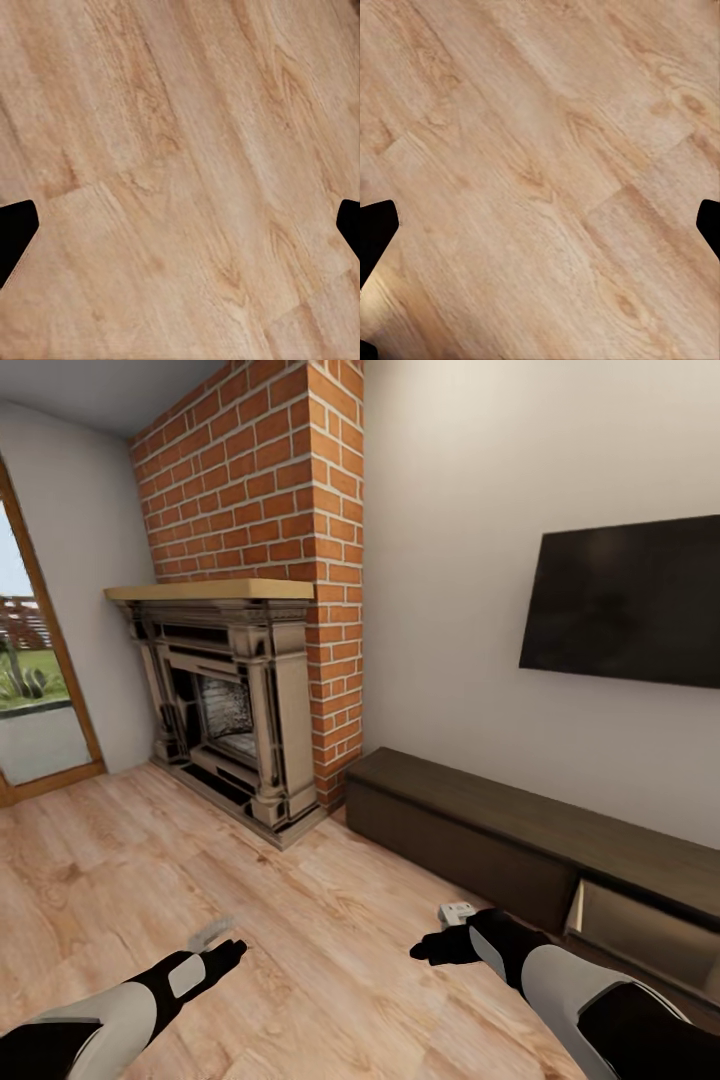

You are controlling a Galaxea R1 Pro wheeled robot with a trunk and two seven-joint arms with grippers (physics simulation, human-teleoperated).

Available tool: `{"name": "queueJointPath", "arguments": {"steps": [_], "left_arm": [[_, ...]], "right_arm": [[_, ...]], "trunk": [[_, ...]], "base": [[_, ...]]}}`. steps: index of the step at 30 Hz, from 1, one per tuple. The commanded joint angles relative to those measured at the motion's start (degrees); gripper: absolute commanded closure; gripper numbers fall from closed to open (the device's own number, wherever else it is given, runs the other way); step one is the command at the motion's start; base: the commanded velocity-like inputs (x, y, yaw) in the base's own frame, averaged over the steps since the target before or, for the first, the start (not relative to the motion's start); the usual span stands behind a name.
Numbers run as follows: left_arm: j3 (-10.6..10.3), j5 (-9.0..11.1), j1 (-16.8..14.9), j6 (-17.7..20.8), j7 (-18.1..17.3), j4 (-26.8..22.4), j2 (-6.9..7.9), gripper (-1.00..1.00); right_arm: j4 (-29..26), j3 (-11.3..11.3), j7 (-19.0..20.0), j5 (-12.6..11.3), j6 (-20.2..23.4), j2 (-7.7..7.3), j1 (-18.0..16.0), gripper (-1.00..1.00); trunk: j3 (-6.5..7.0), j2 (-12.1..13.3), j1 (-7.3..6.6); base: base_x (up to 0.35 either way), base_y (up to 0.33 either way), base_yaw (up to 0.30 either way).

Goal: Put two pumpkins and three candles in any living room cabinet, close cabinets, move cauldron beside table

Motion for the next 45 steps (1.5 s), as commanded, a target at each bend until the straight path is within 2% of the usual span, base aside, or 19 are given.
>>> {"name": "queueJointPath", "arguments": {"steps": [1, 9, 10, 11, 14, 21, 45], "left_arm": [[-0.2, 0.3, -0.1, 0.2, 0.1, 0.1, -0.01, -1.00], [-0.2, 0.3, -0.1, 0.1, 0.1, 0.1, -0.02, -1.00], [-0.2, 0.3, -0.1, 0.1, 0.1, 0.1, -0.02, -1.00], [-0.2, 0.3, -0.1, 0.1, 0.1, 0.1, -0.02, -1.00], [-0.2, 0.3, -0.1, 0.1, 0.1, 0.1, -0.02, -1.00], [-0.2, 0.3, -0.1, 0.1, 0.1, 0.1, -0.08, -1.00], [-0.2, 0.3, -0.1, 0.1, 0.1, 0.1, -0.10, -1.00]], "right_arm": [[-0.1, 0.5, 0.0, -0.6, 0.3, -0.03, 0.0, -1.00], [0.0, 0.4, 0.0, 0.3, 0.3, 0.05, 0.0, -1.00], [0.0, 0.4, 0.0, 1.0, 0.3, 0.06, 0.0, -1.00], [0.0, 0.4, 0.0, 3.5, 0.3, 0.06, 0.0, -1.00], [-0.1, 0.4, 0.2, 5.8, 0.3, 0.04, 0.0, -1.00], [-0.1, 0.3, 0.2, 6.5, 0.3, 0.06, 0.0, -1.00], [-0.1, 0.3, 0.0, 6.6, 0.3, 0.06, 0.0, -1.00]], "trunk": [[-0.06, 0.0, 0.01], [-0.06, 0.0, 0.01], [-0.06, 0.0, 0.01], [-0.06, 0.0, 0.01], [-0.06, 0.0, 0.01], [-0.05, 0.0, 0.01], [-0.04, 0.0, 0.01]], "base": [[0.150, 0.000, 0.237], [0.275, 0.000, 0.062], [0.328, 0.000, 0.008], [0.334, 0.000, 0.003], [0.336, 0.000, 0.001], [0.335, 0.000, 0.035], [0.328, 0.000, 0.272]]}}
